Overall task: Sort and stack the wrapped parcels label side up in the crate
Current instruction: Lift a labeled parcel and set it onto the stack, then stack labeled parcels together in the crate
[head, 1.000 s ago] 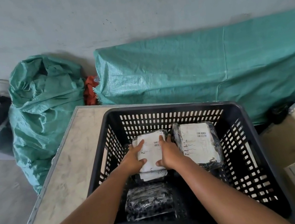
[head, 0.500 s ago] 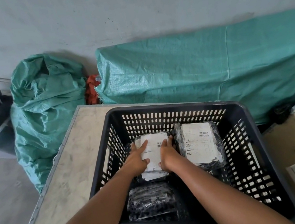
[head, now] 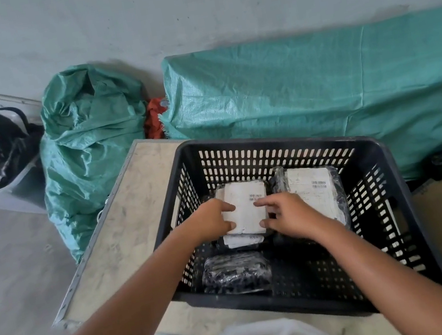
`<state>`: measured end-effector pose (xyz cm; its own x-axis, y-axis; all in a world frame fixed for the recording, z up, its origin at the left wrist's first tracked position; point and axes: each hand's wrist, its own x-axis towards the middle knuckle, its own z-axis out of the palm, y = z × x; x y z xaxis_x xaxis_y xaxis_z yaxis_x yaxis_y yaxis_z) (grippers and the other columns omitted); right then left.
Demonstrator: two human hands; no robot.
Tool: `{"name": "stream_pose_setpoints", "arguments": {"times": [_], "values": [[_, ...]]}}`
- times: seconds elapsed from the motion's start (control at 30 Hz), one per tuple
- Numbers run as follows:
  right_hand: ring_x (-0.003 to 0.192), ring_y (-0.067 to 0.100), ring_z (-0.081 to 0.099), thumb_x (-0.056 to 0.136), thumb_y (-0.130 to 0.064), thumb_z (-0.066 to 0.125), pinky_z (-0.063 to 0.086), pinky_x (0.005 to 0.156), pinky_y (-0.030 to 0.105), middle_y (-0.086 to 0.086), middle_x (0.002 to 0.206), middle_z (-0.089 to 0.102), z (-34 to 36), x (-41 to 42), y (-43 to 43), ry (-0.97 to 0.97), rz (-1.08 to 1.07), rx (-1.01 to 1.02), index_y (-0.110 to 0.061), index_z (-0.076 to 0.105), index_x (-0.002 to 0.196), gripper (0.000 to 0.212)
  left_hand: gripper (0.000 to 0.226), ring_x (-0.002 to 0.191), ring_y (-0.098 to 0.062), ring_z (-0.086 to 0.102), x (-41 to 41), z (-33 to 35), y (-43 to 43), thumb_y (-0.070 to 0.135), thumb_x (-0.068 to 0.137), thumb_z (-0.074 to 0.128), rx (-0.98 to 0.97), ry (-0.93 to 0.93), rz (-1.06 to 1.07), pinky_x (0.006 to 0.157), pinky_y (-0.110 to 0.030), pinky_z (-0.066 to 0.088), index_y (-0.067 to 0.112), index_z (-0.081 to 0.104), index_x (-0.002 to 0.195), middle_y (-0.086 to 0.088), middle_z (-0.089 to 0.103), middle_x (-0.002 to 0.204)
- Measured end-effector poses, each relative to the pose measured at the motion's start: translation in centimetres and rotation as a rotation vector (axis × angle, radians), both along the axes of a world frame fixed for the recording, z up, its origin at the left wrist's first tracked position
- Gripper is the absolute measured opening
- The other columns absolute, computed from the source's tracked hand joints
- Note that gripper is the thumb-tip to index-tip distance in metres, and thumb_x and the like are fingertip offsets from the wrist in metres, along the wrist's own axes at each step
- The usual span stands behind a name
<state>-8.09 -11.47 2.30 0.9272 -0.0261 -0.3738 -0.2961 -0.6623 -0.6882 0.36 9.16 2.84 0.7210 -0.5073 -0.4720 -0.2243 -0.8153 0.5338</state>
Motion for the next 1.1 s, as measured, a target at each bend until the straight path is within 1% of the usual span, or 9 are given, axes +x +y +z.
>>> {"name": "stream_pose_setpoints", "arguments": {"times": [0.1, 0.2, 0.33, 0.5, 0.7, 0.8, 0.9, 1.0, 1.1], "values": [[0.127, 0.013, 0.061, 0.079, -0.015, 0.089, 0.051, 0.104, 0.03, -0.006, 0.144, 0.06, -0.2, -2.2, -1.5, 0.093, 0.106, 0.147, -0.04, 0.074, 0.11, 0.043, 0.054, 0.119, -0.018, 0.064, -2.4, 0.7, 1.9, 0.016, 0.091, 0.075, 0.081, 0.077, -0.15, 0.103, -0.028, 0.048, 0.015, 0.06, 0.143, -0.003, 0.063, 0.142], [0.132, 0.006, 0.054, 0.074, -0.012, 0.092, 0.043, 0.1, 0.015, -0.008, 0.145, 0.059, -1.4, -3.5, -0.9, 0.172, 0.226, 0.206, -0.034, 0.079, 0.104, 0.04, 0.048, 0.124, -0.017, 0.061, -4.1, 0.3, 3.4, 0.013, 0.091, 0.075, 0.145, 0.17, -0.269, 0.107, -0.031, 0.046, 0.018, 0.065, 0.138, 0.002, 0.063, 0.142], [0.138, 0.007, 0.049, 0.068, -0.02, 0.096, 0.041, 0.112, 0.033, -0.004, 0.147, 0.058, -3.1, -3.7, 0.8, 0.23, 0.414, 0.17, -0.039, 0.08, 0.102, 0.042, 0.047, 0.135, -0.014, 0.054, -5.2, -0.5, 4.3, 0.014, 0.09, 0.077, 0.114, 0.281, -0.298, 0.117, -0.036, 0.037, 0.019, 0.066, 0.136, 0.003, 0.059, 0.146], [0.131, 0.001, 0.054, 0.072, -0.021, 0.093, 0.039, 0.111, 0.027, -0.01, 0.142, 0.062, -4.2, -3.5, 0.8, 0.224, 0.455, 0.231, -0.041, 0.081, 0.101, 0.037, 0.05, 0.135, -0.016, 0.054, -5.1, -1.1, 5.1, 0.008, 0.089, 0.076, 0.045, 0.287, -0.223, 0.119, -0.039, 0.035, 0.019, 0.065, 0.137, 0.003, 0.059, 0.146], [0.127, -0.01, 0.051, 0.092, -0.011, 0.076, 0.037, 0.118, 0.031, -0.013, 0.139, 0.063, -4.3, -3.3, -0.2, 0.128, 0.246, 0.36, -0.039, 0.08, 0.109, 0.033, 0.092, 0.138, -0.025, 0.05, -5.8, -1.9, 4.2, 0.006, 0.085, 0.077, 0.237, 0.028, -0.236, 0.114, -0.037, 0.038, 0.041, 0.032, 0.157, -0.002, 0.047, 0.158], [0.139, 0.002, 0.045, 0.097, -0.005, 0.068, 0.036, 0.118, 0.033, -0.005, 0.147, 0.058, -4.1, -3.0, 0.6, 0.107, 0.266, 0.337, -0.049, 0.079, 0.102, 0.046, 0.104, 0.126, -0.029, 0.059, -5.5, -1.8, 3.4, 0.004, 0.08, 0.08, 0.344, -0.054, -0.3, 0.099, -0.037, 0.049, 0.045, 0.025, 0.158, -0.011, 0.051, 0.153], [0.145, 0.009, 0.04, 0.098, -0.001, 0.063, 0.036, 0.117, 0.033, -0.002, 0.152, 0.053, -4.2, -2.8, 0.9, 0.098, 0.327, 0.295, -0.054, 0.078, 0.095, 0.056, 0.096, 0.117, -0.03, 0.064, -5.4, -1.7, 3.3, 0.0, 0.086, 0.068, 0.36, -0.153, -0.36, 0.084, -0.033, 0.049, 0.044, 0.024, 0.159, -0.014, 0.057, 0.145], [0.145, 0.01, 0.04, 0.097, 0.0, 0.06, 0.038, 0.115, 0.031, -0.003, 0.154, 0.051, -3.9, -2.7, 0.6, 0.087, 0.347, 0.25, -0.057, 0.077, 0.091, 0.06, 0.09, 0.122, -0.031, 0.061, -5.6, -1.8, 3.3, 0.002, 0.089, 0.063, 0.31, -0.16, -0.358, 0.092, -0.036, 0.048, 0.044, 0.024, 0.159, -0.013, 0.056, 0.145], [0.136, 0.008, 0.049, 0.087, -0.01, 0.08, 0.039, 0.113, 0.03, -0.005, 0.145, 0.059, -3.3, -2.6, -0.2, 0.075, 0.304, 0.259, -0.051, 0.079, 0.091, 0.041, 0.085, 0.125, -0.026, 0.059, -5.4, -1.3, 3.2, 0.003, 0.089, 0.063, 0.17, -0.116, -0.341, 0.103, -0.036, 0.047, 0.042, 0.031, 0.157, -0.007, 0.058, 0.146]]}}
